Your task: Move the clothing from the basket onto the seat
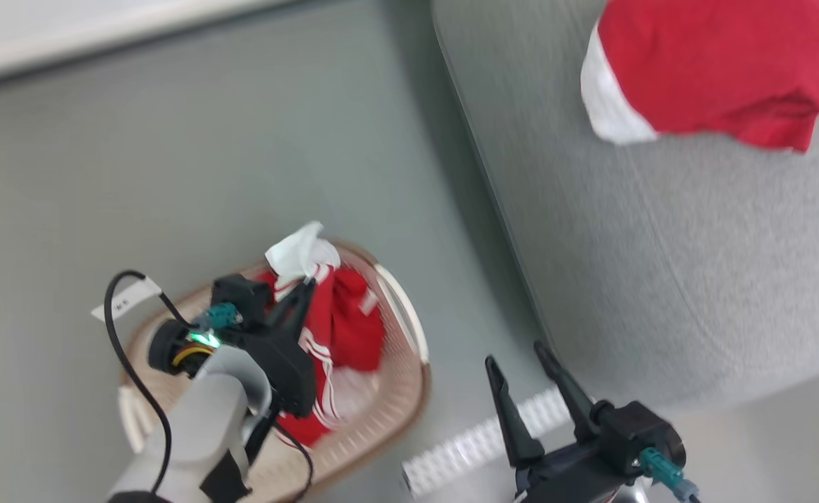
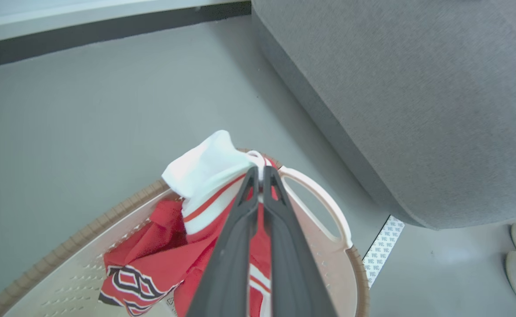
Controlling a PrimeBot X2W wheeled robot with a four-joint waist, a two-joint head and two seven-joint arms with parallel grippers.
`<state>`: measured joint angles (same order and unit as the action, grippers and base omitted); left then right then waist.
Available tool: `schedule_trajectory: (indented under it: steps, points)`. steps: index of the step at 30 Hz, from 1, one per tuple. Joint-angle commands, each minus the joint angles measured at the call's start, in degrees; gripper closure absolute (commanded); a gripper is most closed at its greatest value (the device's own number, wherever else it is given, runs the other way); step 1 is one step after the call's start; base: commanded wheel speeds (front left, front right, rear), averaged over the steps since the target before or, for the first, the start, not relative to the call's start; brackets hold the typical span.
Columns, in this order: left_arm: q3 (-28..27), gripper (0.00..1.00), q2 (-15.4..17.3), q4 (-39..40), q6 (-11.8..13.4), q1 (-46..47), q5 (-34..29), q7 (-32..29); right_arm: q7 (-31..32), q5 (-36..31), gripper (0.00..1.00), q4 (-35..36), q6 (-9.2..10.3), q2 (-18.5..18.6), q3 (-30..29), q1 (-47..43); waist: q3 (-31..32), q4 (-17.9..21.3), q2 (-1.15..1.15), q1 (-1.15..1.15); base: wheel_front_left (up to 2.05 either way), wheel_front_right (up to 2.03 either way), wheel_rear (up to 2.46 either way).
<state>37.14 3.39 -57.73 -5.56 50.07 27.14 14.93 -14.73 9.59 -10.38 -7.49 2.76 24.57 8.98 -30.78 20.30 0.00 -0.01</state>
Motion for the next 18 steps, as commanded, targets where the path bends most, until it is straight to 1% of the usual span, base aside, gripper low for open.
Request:
schedule_trajectory:
  steps: [1, 5, 9, 14, 18]
  points:
    - [0.35, 1.0, -0.56, 1.3, 0.29, -2.35, 1.19, -0.13, 0.44, -0.16, 0.0, -0.9, 0.0, 0.24, 0.19, -1.3, 17.16, -10.26, 0.0, 0.01, 0.0, 0.0, 0.0]
    - [0.71, 1.0, -0.64, 6.27, 0.69, -4.44, 3.68, -0.86, 1.36, 0.87, 0.0, -1.69, 0.0, 0.54, -0.05, -2.84, 22.53, -12.94, 0.0, 0.01, 0.0, 0.0, 0.0]
    - [2.28, 1.0, -0.56, 12.39, 1.69, -6.97, 6.09, -2.13, 2.55, 1.77, 0.0, -1.8, 0.0, 1.17, 0.4, -4.44, 27.07, -15.38, 0.0, 0.01, 0.0, 0.0, 0.0]
    - [3.78, 1.0, -0.56, 19.27, 3.95, -8.66, 7.36, -3.93, 3.85, 2.27, 0.0, -0.89, 0.0, 1.92, 0.38, -6.19, 31.21, -17.98, 0.0, 0.01, 0.0, 0.0, 0.0]
    - [3.94, 1.0, -0.2, 24.54, 5.43, -7.84, 7.22, -5.53, 4.57, 2.29, 0.0, 0.12, 0.0, 2.02, 0.11, -6.94, 33.0, -19.77, 0.0, 0.01, 0.0, 0.0, 0.0]
